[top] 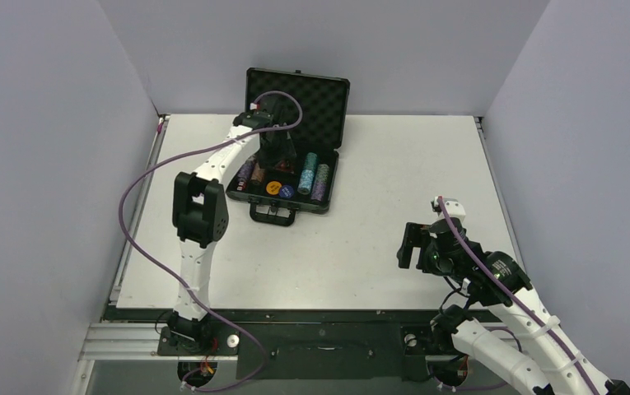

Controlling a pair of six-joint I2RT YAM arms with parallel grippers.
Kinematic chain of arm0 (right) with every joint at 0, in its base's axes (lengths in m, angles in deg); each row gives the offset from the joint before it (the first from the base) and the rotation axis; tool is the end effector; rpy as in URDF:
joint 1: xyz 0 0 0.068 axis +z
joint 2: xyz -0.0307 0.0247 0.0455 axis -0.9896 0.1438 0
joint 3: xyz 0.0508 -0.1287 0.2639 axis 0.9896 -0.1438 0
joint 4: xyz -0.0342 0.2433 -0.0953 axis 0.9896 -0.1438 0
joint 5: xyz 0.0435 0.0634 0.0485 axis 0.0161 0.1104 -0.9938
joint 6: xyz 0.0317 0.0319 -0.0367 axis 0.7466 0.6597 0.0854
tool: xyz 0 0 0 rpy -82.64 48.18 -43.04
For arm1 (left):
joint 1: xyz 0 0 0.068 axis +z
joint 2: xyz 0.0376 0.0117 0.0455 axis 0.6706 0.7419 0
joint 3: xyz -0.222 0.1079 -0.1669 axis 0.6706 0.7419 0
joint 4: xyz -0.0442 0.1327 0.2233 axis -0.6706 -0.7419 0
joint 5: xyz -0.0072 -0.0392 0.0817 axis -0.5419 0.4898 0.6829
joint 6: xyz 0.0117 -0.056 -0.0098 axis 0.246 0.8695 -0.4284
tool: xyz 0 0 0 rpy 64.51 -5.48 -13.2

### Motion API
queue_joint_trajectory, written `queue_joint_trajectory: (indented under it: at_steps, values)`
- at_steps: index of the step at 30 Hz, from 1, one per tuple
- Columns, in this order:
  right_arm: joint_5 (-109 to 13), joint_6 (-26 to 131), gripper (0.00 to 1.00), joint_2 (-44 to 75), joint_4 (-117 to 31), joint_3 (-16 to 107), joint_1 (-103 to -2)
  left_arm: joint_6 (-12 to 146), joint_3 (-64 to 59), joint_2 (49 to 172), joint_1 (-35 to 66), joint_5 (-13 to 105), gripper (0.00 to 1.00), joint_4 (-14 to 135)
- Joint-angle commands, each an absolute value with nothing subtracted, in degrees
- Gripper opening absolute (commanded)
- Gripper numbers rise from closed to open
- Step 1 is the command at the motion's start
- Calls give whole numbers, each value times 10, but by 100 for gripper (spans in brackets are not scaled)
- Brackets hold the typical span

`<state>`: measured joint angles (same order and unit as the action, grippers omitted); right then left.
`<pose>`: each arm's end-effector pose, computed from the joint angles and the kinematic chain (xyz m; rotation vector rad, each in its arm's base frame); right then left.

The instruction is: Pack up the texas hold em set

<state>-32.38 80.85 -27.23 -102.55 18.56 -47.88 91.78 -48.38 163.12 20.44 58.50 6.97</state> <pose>0.0851 0.0504 0.3071 0.0877 2.4726 0.3675 0.4737 -0.1848 0.2584 -0.3710 2.6237 -0.2465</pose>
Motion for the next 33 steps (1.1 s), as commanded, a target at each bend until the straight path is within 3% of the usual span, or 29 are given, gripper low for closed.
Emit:
queue_joint_trajectory:
  at_steps: [1, 17, 33]
  values:
    - [-314, 808, 83, -268, -1017, 184, -477, 951, -517, 1651, 218, 581, 22, 96]
    - [-322, 809, 83, -254, -1018, 178, -476, 988, -599, 1726, 220, 629, 12, 94]
    - [-326, 795, 82, -248, -1020, 182, -473, 954, -608, 1750, 217, 638, 11, 152]
